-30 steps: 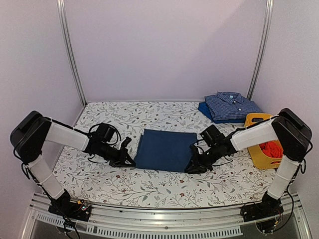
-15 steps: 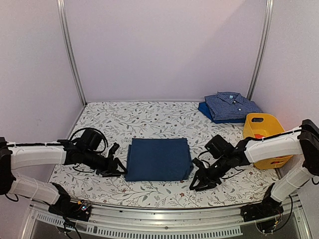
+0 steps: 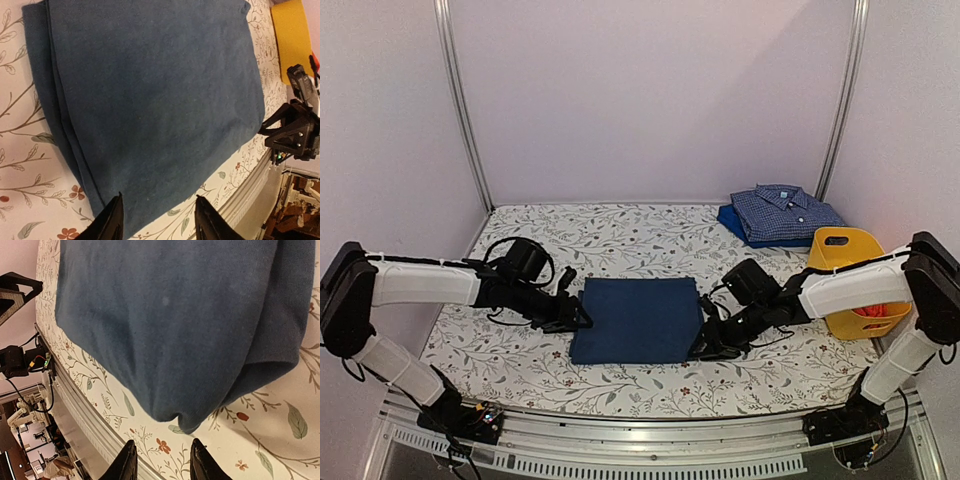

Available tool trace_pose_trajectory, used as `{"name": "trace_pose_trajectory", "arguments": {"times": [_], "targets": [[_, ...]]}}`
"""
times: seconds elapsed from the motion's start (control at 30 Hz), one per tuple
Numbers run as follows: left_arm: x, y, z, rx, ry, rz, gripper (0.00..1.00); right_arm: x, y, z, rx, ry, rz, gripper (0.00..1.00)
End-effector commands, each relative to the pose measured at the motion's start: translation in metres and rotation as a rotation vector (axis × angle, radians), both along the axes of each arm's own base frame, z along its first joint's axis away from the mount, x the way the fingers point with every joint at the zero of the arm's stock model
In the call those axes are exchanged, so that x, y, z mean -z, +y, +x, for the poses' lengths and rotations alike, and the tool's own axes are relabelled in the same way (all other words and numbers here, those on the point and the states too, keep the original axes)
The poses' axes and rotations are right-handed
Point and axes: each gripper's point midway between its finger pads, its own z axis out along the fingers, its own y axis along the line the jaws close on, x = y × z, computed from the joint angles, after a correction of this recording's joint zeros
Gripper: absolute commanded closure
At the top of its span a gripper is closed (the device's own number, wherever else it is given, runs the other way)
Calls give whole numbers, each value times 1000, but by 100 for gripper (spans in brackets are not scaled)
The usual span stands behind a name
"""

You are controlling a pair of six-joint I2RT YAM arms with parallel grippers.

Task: Fold and stack the mixed laundry pile
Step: Adjust the square-folded T-shirt at the center of the board.

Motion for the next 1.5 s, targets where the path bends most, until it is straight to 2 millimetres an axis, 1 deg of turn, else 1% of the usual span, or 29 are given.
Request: {"name": "trace_pose_trajectory", "arguments": {"times": [0.0,0.1,0.2,0.27,0.37,0.4,0.47,0.5,0.57,0.63,0.7,0.8,0.83,0.93,1.0,1.03,1.1,1.13,1.2,1.3,1.37,1.43,1.47], "targets": [[6,-9,14,8,-47,17,52,7,7,22,5,-76,-30,64],[21,-6,14,3,-29,45,54,17,5,23,-3,-69,-63,66],[36,-4,13,6,-8,68,56,16,3,23,-13,-81,-70,72],[44,-3,13,10,5,85,57,19,1,20,-30,-80,-82,82],[53,-1,14,7,25,101,60,20,1,15,-78,-67,-95,99],[56,0,13,8,37,104,61,19,0,13,-92,-60,-101,100],[64,2,13,15,54,118,63,10,0,12,-125,-64,-116,100],[68,5,13,16,62,132,64,10,-6,9,-140,-50,-153,100],[75,9,12,17,81,148,65,3,-11,7,-180,-46,-191,100],[79,13,12,12,89,162,66,0,-16,3,-211,-36,-225,100],[80,16,14,9,89,169,66,0,-23,-4,-245,-11,-257,100],[78,18,17,10,84,177,66,9,-31,-20,-291,56,-273,100],[77,18,19,13,80,178,66,13,-35,-25,-302,76,-279,97],[64,13,24,37,47,159,63,22,-43,-39,-321,126,-284,92],[45,4,29,70,-13,128,59,21,-46,-38,-304,118,-292,90],[33,-1,32,88,-58,113,55,15,-44,-35,-291,99,-278,88],[8,-12,35,121,-149,93,47,3,-37,-26,-256,61,-241,77],[-2,-16,36,135,-188,89,45,-7,-33,-21,-230,40,-216,73],[-20,-27,35,171,-261,76,43,-24,-23,-7,-188,-15,-166,69],[-41,-46,29,232,-393,61,43,-50,-7,13,-107,-95,-49,67],[-52,-63,18,284,-489,52,43,-64,7,21,-65,-105,52,67],[-62,-76,11,323,-579,39,43,-69,19,25,-55,-95,121,68],[-67,-83,7,338,-623,33,42,-63,24,24,-53,-68,141,69]]}}
